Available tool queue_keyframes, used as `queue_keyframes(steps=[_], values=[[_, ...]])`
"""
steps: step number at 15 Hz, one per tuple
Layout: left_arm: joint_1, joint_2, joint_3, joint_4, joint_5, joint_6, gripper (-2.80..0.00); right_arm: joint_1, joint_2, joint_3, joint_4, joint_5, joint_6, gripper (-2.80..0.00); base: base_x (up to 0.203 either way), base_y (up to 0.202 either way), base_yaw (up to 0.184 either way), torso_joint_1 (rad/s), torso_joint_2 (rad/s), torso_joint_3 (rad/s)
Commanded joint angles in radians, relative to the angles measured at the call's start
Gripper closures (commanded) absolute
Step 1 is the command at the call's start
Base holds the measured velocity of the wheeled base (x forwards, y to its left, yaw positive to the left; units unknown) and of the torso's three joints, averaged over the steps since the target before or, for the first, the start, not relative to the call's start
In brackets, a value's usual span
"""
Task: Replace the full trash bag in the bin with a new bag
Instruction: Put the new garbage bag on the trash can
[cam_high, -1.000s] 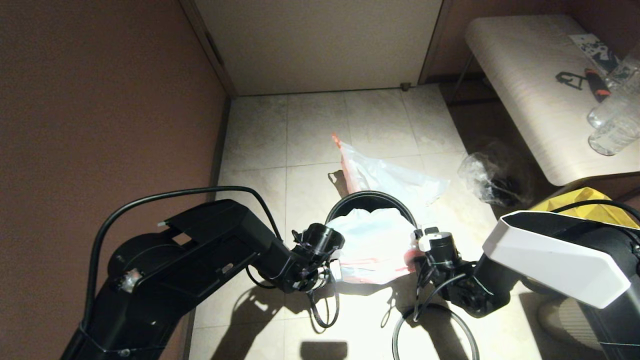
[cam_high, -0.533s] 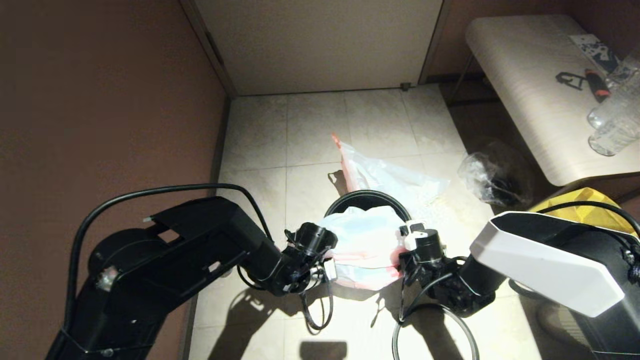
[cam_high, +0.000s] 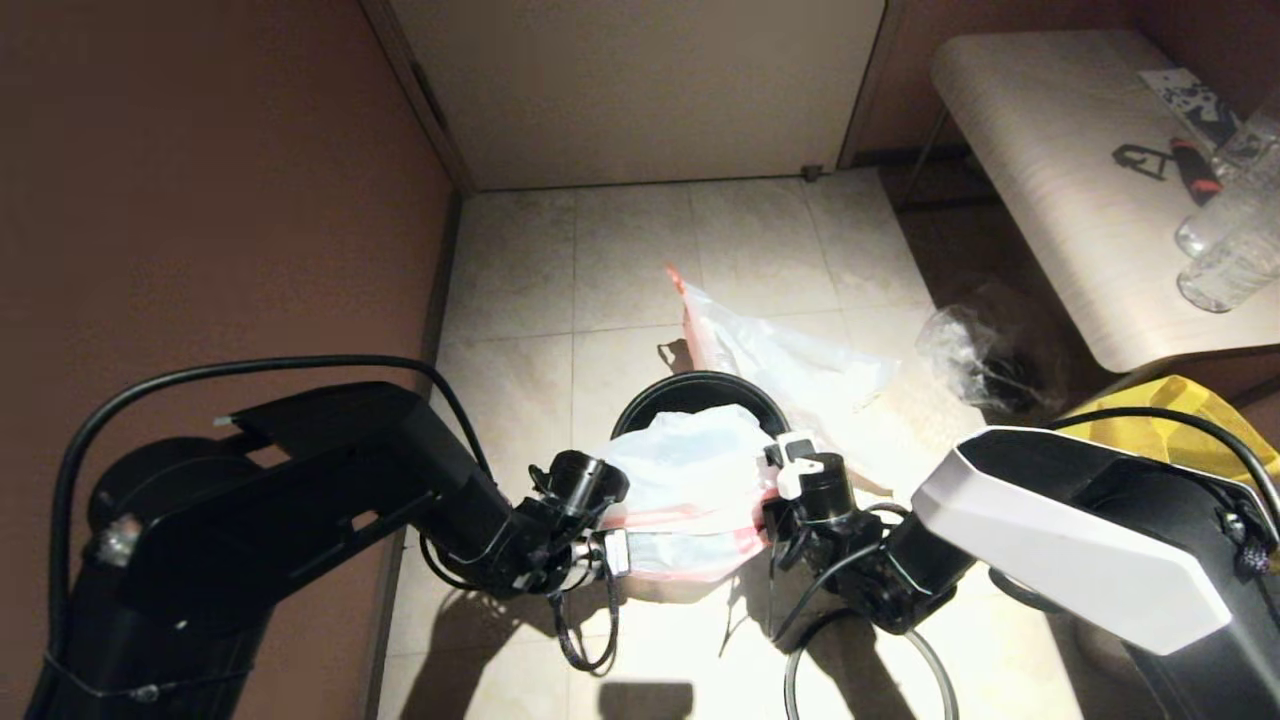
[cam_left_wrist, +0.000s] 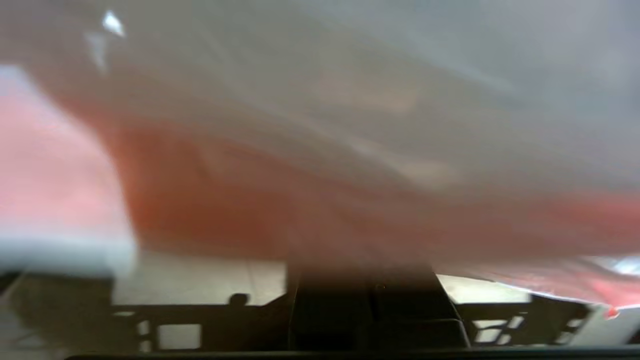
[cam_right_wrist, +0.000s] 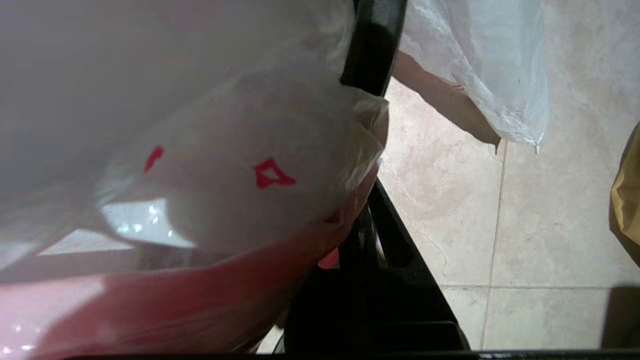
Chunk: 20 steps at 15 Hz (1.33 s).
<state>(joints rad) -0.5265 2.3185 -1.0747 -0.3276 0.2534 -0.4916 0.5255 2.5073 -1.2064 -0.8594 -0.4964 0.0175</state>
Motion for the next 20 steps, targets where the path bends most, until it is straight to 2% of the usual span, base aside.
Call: queue_keyframes(steps=[1, 4, 6, 10, 12, 13, 16, 20], values=[[0.013, 0.037, -0.018, -0.004, 0.009, 0.001, 0.0, -0.016, 0.021, -0.004, -0.007, -0.002, -0.001, 0.0, 0.0, 0.0, 0.0, 0.0, 0.0, 0.0], [0.031, 0.086, -0.078, -0.005, 0.057, 0.031, 0.0, -0.038, 0.012, -0.025, -0.009, -0.003, 0.002, 0.0, 0.0, 0.0, 0.0, 0.0, 0.0, 0.0], [0.042, 0.102, -0.129, -0.012, 0.09, 0.027, 0.0, -0.04, -0.008, -0.03, -0.009, -0.003, 0.005, 0.0, 0.0, 0.0, 0.0, 0.0, 0.0, 0.0], [0.02, 0.099, -0.075, -0.228, 0.095, 0.033, 0.0, -0.031, -0.033, 0.01, -0.009, -0.004, 0.008, 0.0, 0.0, 0.0, 0.0, 0.0, 0.0, 0.0], [0.006, 0.073, -0.04, -0.257, 0.093, 0.032, 0.0, -0.018, -0.042, 0.053, -0.01, -0.005, 0.027, 0.0, 0.0, 0.0, 0.0, 0.0, 0.0, 0.0], [0.005, 0.055, -0.019, -0.265, 0.086, 0.03, -2.8, -0.008, -0.049, 0.075, -0.01, -0.005, 0.042, 0.0, 0.0, 0.0, 0.0, 0.0, 0.0, 0.0], [0.003, 0.018, 0.059, -0.328, 0.076, 0.03, -2.8, 0.017, -0.076, 0.133, -0.01, -0.007, 0.056, 0.0, 0.0, 0.0, 0.0, 0.0, 0.0, 0.0], [-0.008, -0.073, 0.24, -0.343, 0.075, 0.025, -2.8, 0.025, -0.119, 0.192, -0.01, -0.009, 0.055, 0.0, 0.0, 0.0, 0.0, 0.0, 0.0, 0.0]])
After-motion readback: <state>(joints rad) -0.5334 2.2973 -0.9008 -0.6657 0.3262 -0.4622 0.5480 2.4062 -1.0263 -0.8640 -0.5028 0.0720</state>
